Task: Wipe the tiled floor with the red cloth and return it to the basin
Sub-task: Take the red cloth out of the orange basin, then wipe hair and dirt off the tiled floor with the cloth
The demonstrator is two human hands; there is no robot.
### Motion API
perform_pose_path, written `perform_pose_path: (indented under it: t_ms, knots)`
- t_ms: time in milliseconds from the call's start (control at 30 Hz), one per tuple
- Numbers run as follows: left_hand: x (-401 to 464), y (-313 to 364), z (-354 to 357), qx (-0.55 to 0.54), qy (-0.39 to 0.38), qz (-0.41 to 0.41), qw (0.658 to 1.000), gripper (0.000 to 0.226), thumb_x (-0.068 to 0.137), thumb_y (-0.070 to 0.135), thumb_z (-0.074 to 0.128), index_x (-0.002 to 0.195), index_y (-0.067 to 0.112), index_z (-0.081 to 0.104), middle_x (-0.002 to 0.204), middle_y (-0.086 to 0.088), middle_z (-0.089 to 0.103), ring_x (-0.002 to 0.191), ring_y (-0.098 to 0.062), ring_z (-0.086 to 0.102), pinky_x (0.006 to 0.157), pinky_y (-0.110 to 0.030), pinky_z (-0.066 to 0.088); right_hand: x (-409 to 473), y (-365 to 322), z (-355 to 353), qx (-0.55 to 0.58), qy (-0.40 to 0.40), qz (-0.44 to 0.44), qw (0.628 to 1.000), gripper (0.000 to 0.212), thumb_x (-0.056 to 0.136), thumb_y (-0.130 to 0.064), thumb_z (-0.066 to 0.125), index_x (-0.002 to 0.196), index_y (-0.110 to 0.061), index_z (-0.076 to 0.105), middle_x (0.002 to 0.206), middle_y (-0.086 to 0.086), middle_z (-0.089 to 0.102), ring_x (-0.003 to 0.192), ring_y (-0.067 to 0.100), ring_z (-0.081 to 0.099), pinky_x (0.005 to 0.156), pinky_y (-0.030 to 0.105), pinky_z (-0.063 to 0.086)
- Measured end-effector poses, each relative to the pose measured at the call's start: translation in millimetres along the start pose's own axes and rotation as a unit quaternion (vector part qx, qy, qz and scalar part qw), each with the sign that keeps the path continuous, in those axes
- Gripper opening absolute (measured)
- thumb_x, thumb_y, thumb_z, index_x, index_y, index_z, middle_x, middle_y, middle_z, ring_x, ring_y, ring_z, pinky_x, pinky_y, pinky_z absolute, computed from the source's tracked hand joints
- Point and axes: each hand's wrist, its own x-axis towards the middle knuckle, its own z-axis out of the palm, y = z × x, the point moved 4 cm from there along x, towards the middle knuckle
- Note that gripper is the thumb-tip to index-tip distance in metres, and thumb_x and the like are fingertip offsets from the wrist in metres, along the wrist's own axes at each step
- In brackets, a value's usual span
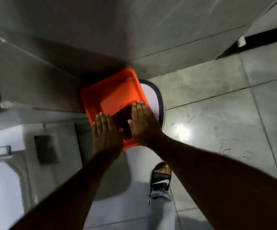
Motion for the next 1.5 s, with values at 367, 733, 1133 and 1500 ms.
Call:
perform_pose_path:
  t_ms: [367,733,1133,1500]
  knots:
    - [55,-26,31,-0.222,-0.045,-0.164,0.96,0.061,0.083,0.02,0.061,0.136,0.003,0.039,0.13,-0.029,0.052,0.12,-0.045,0.049,0.101,-0.05,0.043,45,-4,66,0.205,-0.073,0.206,0.954,0.045,0.089,-0.015,0.054,0.13,0.0,0.042,0.127,0.023,0.054,0.12,0.039,0.049,0.103,0.044,0.036]
    - [-15,100,-17,-0.523,-0.15,-0.052,0.838,0.025,0.097,0.015,0.048,0.078,0.009,0.063,0.061,0.0,0.068,0.057,-0.013,0.062,0.056,-0.029,0.05,-77,72,-59,0.511,0.064,0.27,0.814,0.014,0.072,-0.03,0.056,0.075,-0.017,0.059,0.059,-0.009,0.059,0.055,0.003,0.058,0.05,0.013,0.046]
    - [-158,382,137,-0.331,-0.29,0.107,0.891,0.026,0.095,0.031,0.051,0.113,0.015,0.061,0.108,-0.007,0.069,0.101,-0.027,0.065,0.086,-0.042,0.055,-354,345,-69,0.435,0.077,0.407,0.8,0.047,0.081,-0.008,0.065,0.125,-0.022,0.055,0.111,0.001,0.07,0.101,0.019,0.066,0.088,0.027,0.052]
    - [-136,366,297,0.117,-0.232,0.229,0.938,0.086,0.09,0.043,0.053,0.15,0.005,0.004,0.161,-0.015,0.012,0.147,-0.031,0.014,0.119,-0.041,0.018,-437,478,84,0.443,0.103,0.56,0.693,0.043,0.078,0.0,0.063,0.118,-0.017,0.06,0.107,0.007,0.068,0.104,0.029,0.064,0.095,0.037,0.051]
